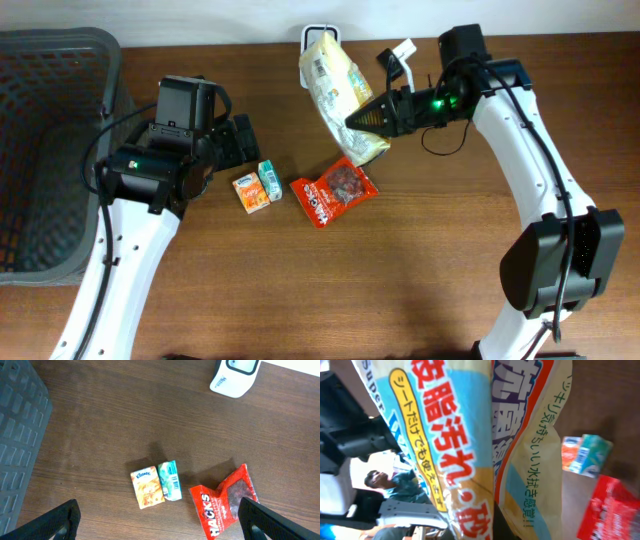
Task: Scan the item barcode
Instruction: 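Hold the wipes pack over the white scanner with the right gripper, then carry the wipes pack to the right table edge and release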
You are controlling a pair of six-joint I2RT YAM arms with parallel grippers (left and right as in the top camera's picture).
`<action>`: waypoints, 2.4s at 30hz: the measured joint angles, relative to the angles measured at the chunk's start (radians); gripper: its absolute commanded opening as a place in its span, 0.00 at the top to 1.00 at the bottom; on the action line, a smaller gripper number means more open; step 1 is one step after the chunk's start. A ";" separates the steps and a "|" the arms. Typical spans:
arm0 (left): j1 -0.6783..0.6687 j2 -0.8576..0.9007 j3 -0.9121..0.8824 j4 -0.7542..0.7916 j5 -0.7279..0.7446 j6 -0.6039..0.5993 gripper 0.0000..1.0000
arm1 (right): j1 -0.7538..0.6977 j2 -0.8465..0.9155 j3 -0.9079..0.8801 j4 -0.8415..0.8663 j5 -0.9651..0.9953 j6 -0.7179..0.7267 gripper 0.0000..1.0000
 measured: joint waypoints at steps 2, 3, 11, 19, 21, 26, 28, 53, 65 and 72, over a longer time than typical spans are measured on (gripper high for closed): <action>0.000 0.000 0.000 0.000 0.000 0.000 0.01 | 0.012 0.000 0.000 -0.001 -0.012 0.000 0.96; 0.000 0.000 0.000 0.000 0.000 0.000 0.01 | 0.012 0.000 0.000 0.028 0.050 0.020 0.96; 0.000 0.000 0.000 -0.003 0.000 0.000 0.01 | 0.262 0.058 -0.012 0.856 1.416 0.425 0.96; 0.000 0.000 0.000 0.000 0.000 0.000 0.01 | 0.283 0.399 -0.011 1.027 1.594 0.115 0.96; 0.000 0.000 0.000 0.000 0.000 0.000 0.01 | 0.283 0.399 -0.010 1.035 1.608 -0.002 0.96; 0.000 0.000 0.000 0.000 0.000 0.000 0.01 | 0.283 0.397 -0.010 1.035 1.796 -0.023 0.96; 0.000 0.000 0.000 0.000 0.000 0.000 0.01 | 0.267 0.360 -0.011 1.003 1.888 0.024 0.96; 0.001 0.000 0.000 0.000 0.000 0.000 0.01 | -0.265 -0.010 -0.090 0.028 0.721 0.195 0.19; 0.001 0.000 0.000 -0.001 0.000 0.000 0.01 | 0.368 0.021 -0.454 0.542 1.127 1.192 0.22; 0.001 0.000 0.000 0.000 0.000 0.000 0.01 | 0.372 0.073 -0.422 0.461 1.202 1.161 0.74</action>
